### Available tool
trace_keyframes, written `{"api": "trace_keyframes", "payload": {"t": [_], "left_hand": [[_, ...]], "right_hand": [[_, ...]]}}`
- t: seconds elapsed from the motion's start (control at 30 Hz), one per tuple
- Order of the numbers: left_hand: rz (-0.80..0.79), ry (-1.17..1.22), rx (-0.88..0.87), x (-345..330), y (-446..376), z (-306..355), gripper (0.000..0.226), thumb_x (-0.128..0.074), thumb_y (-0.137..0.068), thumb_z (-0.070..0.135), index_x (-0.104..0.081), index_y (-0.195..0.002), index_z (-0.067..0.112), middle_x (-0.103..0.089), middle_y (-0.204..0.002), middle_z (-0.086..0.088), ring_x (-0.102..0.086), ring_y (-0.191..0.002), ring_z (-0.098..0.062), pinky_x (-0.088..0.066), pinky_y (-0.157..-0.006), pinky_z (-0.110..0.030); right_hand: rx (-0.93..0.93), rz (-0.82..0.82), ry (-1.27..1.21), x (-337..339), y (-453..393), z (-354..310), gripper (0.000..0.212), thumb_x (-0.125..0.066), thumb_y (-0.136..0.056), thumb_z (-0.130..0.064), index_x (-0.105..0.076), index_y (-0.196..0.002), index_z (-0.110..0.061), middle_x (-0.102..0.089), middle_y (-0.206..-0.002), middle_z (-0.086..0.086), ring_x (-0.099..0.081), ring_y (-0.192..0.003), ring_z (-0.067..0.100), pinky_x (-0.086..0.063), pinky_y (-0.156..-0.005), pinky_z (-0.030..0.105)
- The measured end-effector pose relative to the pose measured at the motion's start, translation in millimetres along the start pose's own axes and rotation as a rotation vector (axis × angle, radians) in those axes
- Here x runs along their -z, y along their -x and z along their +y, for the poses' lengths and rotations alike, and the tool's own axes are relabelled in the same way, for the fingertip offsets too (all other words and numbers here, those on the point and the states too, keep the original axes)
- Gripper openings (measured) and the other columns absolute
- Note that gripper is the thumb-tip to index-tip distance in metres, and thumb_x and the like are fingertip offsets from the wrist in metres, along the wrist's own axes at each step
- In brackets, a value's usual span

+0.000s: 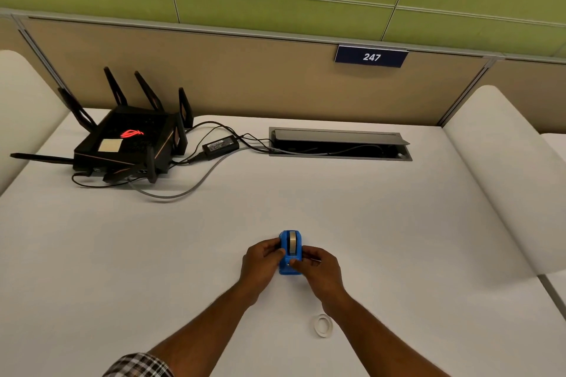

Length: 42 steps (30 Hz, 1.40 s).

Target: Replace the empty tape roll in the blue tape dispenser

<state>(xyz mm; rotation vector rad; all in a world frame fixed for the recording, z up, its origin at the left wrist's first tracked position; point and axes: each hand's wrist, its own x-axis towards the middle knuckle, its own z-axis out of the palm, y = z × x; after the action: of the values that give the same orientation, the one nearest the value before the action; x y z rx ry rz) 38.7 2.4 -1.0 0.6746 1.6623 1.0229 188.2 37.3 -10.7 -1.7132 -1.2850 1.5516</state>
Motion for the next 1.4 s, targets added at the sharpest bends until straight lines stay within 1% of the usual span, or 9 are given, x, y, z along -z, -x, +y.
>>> {"api": "trace_keyframes", "payload": {"t": [0.23, 0.4, 0.53, 0.67, 0.8, 1.0, 1.13, 1.23, 1.4], "left_hand": [[0.007, -0.024, -0.004, 0.2, -0.6, -0.9, 0.034, -0.062, -0.094, 0.012, -0.064, -0.128, 0.016, -0.072, -0.121, -0.002, -0.067, -0.109, -0.017, -0.054, -0.102, -0.040], [0.006, -0.019, 0.006, 0.3, -1.0, -2.6, 0.034, -0.062, -0.094, 0.012, -0.065, -0.128, 0.016, -0.071, -0.121, -0.001, -0.067, -0.109, -0.016, -0.054, -0.102, -0.039], [0.018, 0.019, 0.037, -1.0, -1.8, -2.9, 0.033, -0.051, -0.099, 0.011, -0.064, -0.129, 0.015, -0.070, -0.123, -0.004, -0.066, -0.112, -0.020, -0.053, -0.103, -0.042], [0.013, 0.107, 0.079, -4.9, -2.6, -5.1, 0.035, -0.042, -0.102, 0.009, -0.063, -0.130, 0.015, -0.070, -0.121, -0.007, -0.068, -0.109, -0.023, -0.055, -0.101, -0.043], [0.019, 0.141, 0.094, -8.0, -3.7, -6.5, 0.037, -0.041, -0.101, 0.007, -0.066, -0.126, 0.018, -0.072, -0.115, -0.005, -0.070, -0.105, -0.023, -0.056, -0.098, -0.044], [0.007, 0.142, 0.095, -7.0, -11.5, -1.8, 0.038, -0.041, -0.100, 0.006, -0.069, -0.121, 0.021, -0.074, -0.108, -0.001, -0.072, -0.100, -0.020, -0.059, -0.089, -0.036], [0.015, 0.131, 0.083, -7.0, -18.9, 4.8, 0.036, -0.041, -0.101, 0.009, -0.069, -0.121, 0.020, -0.074, -0.105, 0.000, -0.072, -0.101, -0.022, -0.058, -0.094, -0.040], [0.017, 0.128, 0.082, -8.0, -23.3, 6.5, 0.036, -0.041, -0.101, 0.008, -0.067, -0.125, 0.017, -0.072, -0.112, -0.005, -0.070, -0.105, -0.025, -0.056, -0.098, -0.044], [0.008, 0.098, 0.073, -6.7, -22.2, 5.6, 0.039, -0.039, -0.101, 0.006, -0.063, -0.130, 0.015, -0.070, -0.122, -0.009, -0.067, -0.111, -0.026, -0.053, -0.103, -0.048]], "right_hand": [[-0.012, -0.016, -0.004, 2.4, -1.4, 0.3, 0.041, -0.085, -0.081, -0.014, -0.074, -0.121, -0.014, -0.079, -0.108, 0.001, -0.074, -0.097, 0.013, -0.059, -0.083, 0.024], [-0.043, -0.023, -0.019, 4.9, -3.6, 2.8, 0.033, -0.071, -0.091, -0.008, -0.074, -0.122, -0.013, -0.078, -0.112, 0.004, -0.074, -0.100, 0.018, -0.060, -0.089, 0.032], [-0.074, -0.001, -0.102, 1.0, -2.4, -1.5, 0.024, -0.059, -0.097, -0.008, -0.076, -0.109, -0.019, -0.077, -0.109, 0.006, -0.073, -0.103, 0.024, -0.060, -0.098, 0.043], [-0.046, 0.001, -0.115, -3.8, 0.4, -6.3, 0.043, -0.049, -0.098, -0.002, -0.074, -0.088, -0.035, -0.078, -0.098, -0.004, -0.073, -0.098, 0.020, -0.059, -0.091, 0.035], [-0.041, 0.004, -0.106, -5.0, 1.3, -7.5, 0.042, -0.048, -0.097, 0.000, -0.078, -0.093, -0.028, -0.078, -0.090, -0.007, -0.074, -0.092, 0.018, -0.058, -0.089, 0.034], [-0.026, 0.012, -0.104, -6.9, -1.4, -15.8, 0.045, -0.046, -0.100, -0.004, -0.073, -0.084, -0.036, -0.077, -0.091, -0.005, -0.072, -0.090, 0.016, -0.055, -0.081, 0.026], [-0.027, 0.009, -0.106, -9.6, -7.2, -21.8, 0.044, -0.045, -0.100, -0.004, -0.072, -0.084, -0.034, -0.076, -0.092, -0.001, -0.071, -0.092, 0.020, -0.056, -0.089, 0.033], [-0.030, 0.008, -0.113, -11.6, -11.8, -25.0, 0.044, -0.045, -0.100, -0.003, -0.072, -0.082, -0.033, -0.075, -0.090, -0.001, -0.070, -0.092, 0.022, -0.056, -0.092, 0.037], [-0.056, 0.011, -0.132, -11.1, -16.9, -20.6, 0.034, -0.045, -0.100, -0.004, -0.076, -0.107, -0.018, -0.076, -0.099, 0.002, -0.072, -0.095, 0.019, -0.057, -0.089, 0.032]]}}
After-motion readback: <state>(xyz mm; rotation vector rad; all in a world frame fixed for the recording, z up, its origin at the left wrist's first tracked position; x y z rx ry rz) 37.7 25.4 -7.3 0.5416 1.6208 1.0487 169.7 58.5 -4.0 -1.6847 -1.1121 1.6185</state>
